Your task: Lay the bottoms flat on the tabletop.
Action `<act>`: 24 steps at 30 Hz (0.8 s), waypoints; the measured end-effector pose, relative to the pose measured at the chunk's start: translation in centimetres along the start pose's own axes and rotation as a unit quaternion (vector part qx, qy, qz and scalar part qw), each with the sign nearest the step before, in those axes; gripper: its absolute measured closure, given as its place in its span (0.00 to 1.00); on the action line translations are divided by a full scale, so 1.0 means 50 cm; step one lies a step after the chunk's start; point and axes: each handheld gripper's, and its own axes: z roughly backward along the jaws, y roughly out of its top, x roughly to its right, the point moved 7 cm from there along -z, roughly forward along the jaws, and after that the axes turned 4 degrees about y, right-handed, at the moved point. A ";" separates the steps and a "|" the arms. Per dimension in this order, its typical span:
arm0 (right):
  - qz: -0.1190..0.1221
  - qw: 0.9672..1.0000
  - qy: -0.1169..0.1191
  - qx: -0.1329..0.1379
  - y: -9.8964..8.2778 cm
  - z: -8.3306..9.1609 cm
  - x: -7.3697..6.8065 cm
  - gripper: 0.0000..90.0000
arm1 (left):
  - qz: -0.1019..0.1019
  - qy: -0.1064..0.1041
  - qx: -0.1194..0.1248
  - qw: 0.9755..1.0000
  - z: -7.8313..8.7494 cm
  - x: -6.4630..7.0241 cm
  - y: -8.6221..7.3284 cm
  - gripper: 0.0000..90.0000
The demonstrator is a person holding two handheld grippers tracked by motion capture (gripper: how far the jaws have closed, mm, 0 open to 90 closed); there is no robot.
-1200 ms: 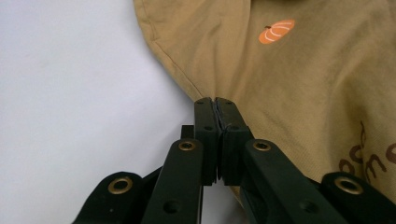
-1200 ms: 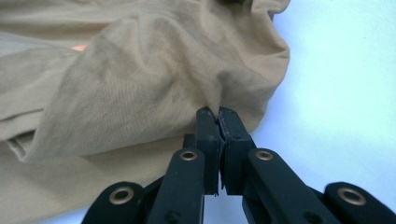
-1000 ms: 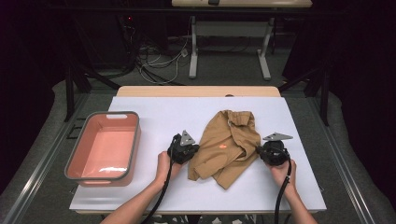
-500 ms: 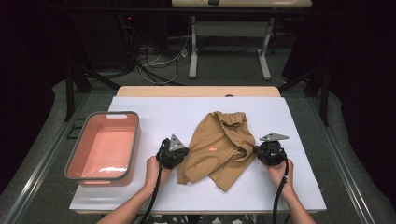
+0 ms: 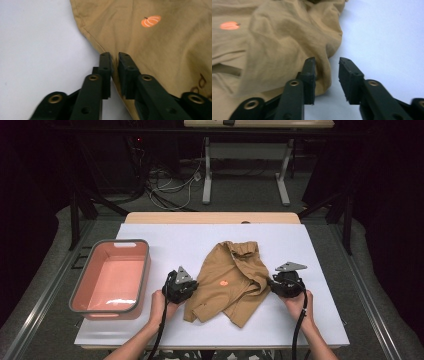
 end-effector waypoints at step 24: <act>0.068 0.997 0.033 0.016 0.037 0.013 -0.092 0.59 | 0.035 0.003 -0.009 0.999 -0.071 -0.024 0.040 0.53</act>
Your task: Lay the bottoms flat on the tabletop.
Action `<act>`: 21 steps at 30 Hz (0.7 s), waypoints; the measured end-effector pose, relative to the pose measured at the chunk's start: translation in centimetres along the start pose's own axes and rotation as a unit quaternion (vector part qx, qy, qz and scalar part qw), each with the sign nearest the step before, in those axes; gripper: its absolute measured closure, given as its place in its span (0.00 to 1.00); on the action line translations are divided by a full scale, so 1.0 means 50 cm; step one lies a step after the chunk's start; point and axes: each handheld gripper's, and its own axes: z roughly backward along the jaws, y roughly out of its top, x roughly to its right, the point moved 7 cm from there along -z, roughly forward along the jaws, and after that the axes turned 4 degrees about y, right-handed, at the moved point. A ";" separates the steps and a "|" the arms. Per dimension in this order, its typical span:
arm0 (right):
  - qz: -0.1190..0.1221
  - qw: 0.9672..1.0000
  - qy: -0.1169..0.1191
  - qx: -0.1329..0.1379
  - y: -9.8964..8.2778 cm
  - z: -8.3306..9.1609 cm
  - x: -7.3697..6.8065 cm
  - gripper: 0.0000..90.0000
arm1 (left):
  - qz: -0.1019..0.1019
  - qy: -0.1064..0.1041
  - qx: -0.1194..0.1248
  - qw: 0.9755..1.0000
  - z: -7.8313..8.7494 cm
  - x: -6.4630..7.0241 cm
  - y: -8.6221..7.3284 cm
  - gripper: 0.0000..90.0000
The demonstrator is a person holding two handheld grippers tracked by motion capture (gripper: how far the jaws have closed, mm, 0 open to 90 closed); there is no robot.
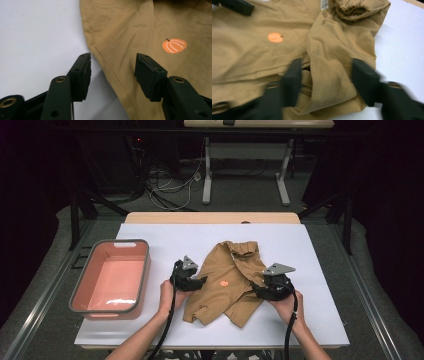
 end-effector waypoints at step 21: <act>-0.032 0.998 -0.023 0.044 -0.010 0.018 0.045 0.98 | -0.023 0.000 0.020 1.000 0.005 0.004 -0.007 0.96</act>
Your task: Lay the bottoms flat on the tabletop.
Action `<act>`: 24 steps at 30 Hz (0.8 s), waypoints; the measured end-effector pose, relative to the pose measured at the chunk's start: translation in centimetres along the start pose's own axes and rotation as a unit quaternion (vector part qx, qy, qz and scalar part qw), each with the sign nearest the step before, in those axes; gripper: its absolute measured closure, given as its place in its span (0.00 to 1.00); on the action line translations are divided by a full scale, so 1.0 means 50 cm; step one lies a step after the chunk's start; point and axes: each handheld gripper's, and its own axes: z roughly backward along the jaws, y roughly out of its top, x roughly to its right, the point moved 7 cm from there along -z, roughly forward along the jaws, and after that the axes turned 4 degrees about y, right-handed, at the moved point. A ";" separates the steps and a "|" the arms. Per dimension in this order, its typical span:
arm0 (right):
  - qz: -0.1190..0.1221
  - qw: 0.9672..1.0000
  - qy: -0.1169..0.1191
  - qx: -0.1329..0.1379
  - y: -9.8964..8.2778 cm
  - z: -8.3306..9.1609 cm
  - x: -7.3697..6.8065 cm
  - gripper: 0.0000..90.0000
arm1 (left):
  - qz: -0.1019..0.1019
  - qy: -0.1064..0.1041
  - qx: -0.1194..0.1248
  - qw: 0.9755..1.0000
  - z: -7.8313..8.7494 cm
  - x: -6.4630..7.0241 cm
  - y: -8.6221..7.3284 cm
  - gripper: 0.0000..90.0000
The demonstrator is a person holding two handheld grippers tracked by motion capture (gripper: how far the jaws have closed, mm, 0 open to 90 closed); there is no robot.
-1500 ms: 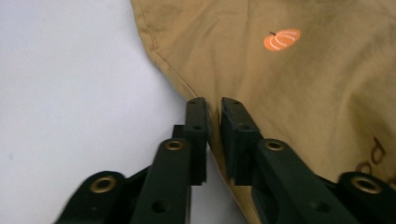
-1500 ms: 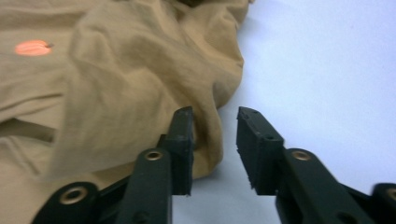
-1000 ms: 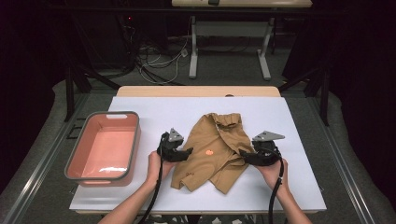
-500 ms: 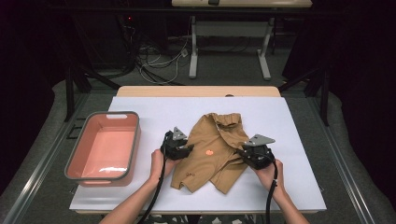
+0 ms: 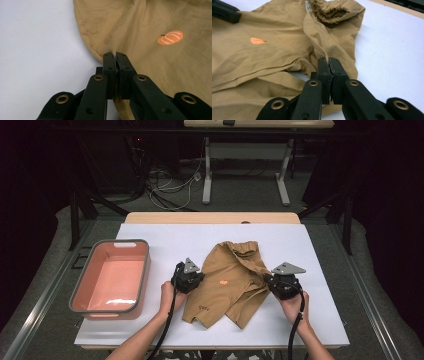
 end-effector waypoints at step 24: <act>-0.038 0.999 -0.015 0.017 -0.009 0.005 0.037 0.98 | -0.014 0.025 0.000 1.000 0.057 -0.008 -0.032 0.96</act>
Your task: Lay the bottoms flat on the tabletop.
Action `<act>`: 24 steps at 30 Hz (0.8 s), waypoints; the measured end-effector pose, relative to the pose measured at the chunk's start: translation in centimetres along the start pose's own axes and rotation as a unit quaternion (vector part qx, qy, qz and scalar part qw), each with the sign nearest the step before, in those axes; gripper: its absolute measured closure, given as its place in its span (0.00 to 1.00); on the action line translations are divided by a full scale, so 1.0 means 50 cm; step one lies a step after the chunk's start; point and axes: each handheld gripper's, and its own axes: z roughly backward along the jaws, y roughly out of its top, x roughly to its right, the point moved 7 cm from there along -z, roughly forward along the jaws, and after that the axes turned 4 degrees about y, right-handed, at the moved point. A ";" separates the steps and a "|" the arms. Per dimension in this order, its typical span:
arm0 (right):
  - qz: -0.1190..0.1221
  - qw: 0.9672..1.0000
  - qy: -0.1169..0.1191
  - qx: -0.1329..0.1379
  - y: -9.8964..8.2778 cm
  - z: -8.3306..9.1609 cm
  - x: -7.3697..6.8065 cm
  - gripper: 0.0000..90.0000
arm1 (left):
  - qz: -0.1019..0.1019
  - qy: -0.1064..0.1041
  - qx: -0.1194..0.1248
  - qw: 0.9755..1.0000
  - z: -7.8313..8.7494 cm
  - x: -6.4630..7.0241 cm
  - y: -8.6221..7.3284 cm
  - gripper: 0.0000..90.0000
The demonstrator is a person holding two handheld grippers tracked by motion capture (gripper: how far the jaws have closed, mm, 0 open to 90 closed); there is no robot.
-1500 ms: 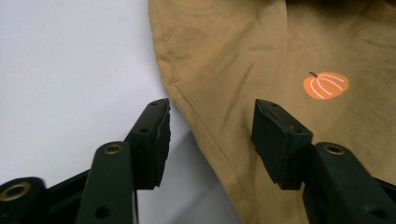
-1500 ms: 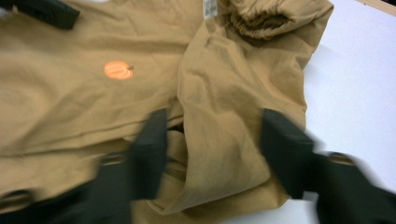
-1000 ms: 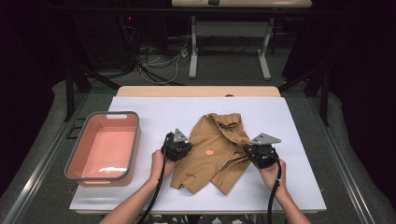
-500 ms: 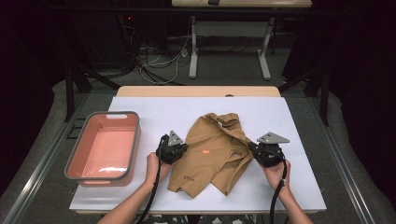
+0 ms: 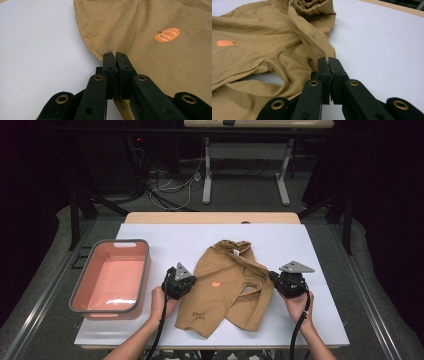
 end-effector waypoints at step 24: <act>-0.024 0.999 -0.017 -0.032 -0.026 -0.012 0.035 0.98 | 0.001 0.016 -0.008 1.000 0.040 -0.013 -0.036 0.96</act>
